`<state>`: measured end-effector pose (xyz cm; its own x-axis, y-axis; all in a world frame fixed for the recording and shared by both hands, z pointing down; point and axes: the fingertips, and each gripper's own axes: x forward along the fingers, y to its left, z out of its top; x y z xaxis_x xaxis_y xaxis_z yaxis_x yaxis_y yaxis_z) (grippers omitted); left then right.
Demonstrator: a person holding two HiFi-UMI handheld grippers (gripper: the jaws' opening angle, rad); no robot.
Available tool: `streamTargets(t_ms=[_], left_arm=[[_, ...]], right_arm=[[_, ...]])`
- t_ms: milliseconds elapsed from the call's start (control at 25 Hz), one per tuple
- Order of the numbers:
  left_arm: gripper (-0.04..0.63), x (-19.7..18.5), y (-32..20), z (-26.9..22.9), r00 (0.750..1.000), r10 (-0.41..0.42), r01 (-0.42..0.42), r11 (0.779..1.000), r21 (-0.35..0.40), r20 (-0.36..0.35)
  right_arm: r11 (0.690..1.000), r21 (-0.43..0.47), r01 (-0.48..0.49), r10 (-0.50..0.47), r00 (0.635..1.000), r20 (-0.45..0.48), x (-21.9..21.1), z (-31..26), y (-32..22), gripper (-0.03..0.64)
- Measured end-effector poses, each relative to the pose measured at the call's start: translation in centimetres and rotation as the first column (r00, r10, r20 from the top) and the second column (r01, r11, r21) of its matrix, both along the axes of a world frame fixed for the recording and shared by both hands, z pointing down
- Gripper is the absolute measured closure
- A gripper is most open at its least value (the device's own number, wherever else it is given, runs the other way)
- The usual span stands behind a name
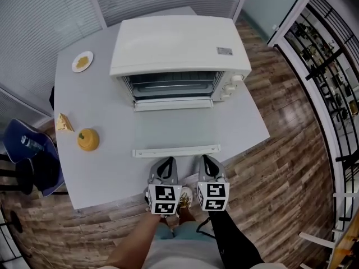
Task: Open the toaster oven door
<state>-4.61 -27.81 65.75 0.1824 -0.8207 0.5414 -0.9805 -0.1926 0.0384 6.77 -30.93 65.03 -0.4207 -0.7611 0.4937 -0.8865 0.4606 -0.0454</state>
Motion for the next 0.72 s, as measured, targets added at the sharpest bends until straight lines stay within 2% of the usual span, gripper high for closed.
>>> streamTargets(t_ms=[400, 560, 720], left_arm=[[0.537, -0.9, -2.2, -7.7, 0.998, -0.05, 0.044, 0.987, 0.156, 0.031], [0.537, -1.8, -2.8, -11.0, 0.996, -0.087, 0.079, 0.976, 0.204, 0.029], [0.537, -1.9, -3.4, -14.4, 0.995, -0.087, 0.073, 0.966, 0.249, 0.046]], right_arm=[[0.986, 0.161, 0.029, -0.039, 0.997, 0.061, 0.1, -8.4, -2.5, 0.614], [0.971, 0.233, 0.051, -0.071, 0.994, 0.08, 0.2, -12.1, -3.5, 0.614], [0.95, 0.307, 0.065, -0.105, 0.988, 0.116, 0.5, -16.6, -4.2, 0.614]])
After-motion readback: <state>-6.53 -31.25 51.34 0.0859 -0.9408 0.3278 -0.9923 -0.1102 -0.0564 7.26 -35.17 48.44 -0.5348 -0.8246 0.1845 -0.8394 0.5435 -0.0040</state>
